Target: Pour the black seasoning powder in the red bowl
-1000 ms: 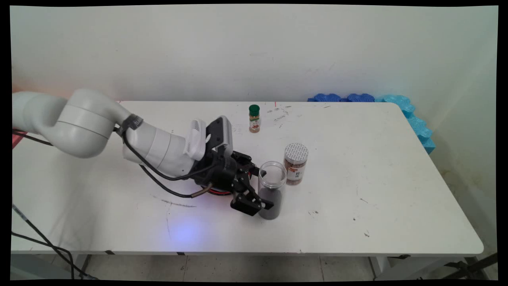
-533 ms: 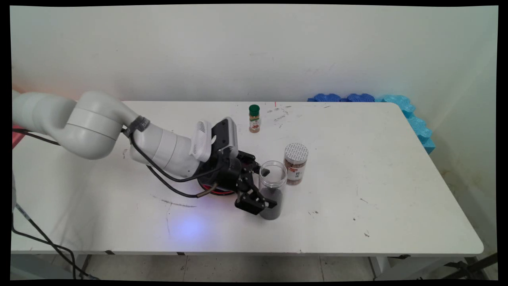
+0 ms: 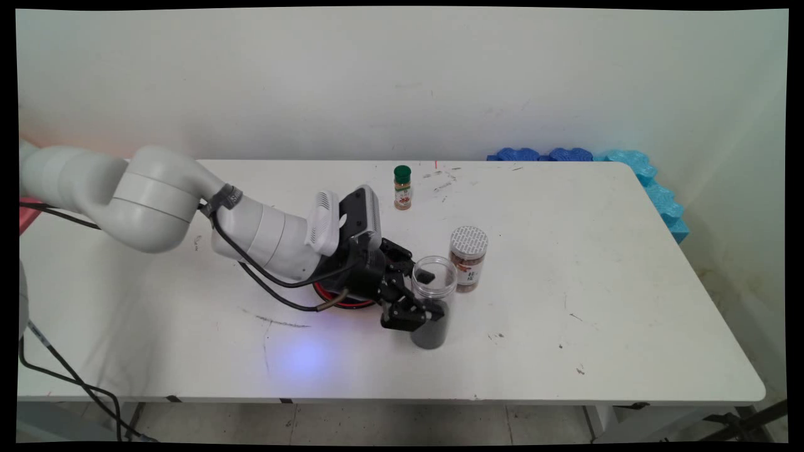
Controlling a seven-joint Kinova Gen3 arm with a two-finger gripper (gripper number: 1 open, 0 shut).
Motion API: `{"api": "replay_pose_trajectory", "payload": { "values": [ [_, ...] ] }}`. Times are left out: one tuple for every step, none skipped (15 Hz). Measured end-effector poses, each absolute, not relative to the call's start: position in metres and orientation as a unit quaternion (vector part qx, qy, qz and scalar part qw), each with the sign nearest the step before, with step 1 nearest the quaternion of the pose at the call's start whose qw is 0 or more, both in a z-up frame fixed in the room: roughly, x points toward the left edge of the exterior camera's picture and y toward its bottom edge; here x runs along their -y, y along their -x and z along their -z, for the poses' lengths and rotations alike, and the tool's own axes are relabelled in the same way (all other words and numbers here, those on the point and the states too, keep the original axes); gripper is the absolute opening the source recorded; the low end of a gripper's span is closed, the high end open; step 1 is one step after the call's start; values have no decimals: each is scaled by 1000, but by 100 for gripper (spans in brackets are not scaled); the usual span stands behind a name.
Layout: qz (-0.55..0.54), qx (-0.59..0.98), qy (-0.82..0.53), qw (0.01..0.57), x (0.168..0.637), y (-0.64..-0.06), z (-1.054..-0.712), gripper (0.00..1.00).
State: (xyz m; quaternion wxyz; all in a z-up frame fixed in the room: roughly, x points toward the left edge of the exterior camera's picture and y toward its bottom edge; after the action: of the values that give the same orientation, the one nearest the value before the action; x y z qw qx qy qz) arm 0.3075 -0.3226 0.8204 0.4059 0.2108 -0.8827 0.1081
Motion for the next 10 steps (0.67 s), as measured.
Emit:
{"api": "replay_pose_trajectory", "payload": {
  "values": [
    [-109,882,-211,407,323,-307,-821,0],
    [-109,881,-211,409,324,-307,-821,0],
    [-109,881,-212,409,324,-307,-822,0],
    [-109,880,-213,409,324,-307,-822,0],
    [-109,879,-216,410,324,-308,-823,0],
    [-108,878,-219,411,323,-308,-825,0],
    [-107,877,-221,412,322,-309,-827,0],
    [-105,876,-223,414,320,-310,-829,0],
    [-104,876,-224,416,319,-311,-832,0],
    [-102,875,-224,418,317,-312,-836,0]
  ]
}}
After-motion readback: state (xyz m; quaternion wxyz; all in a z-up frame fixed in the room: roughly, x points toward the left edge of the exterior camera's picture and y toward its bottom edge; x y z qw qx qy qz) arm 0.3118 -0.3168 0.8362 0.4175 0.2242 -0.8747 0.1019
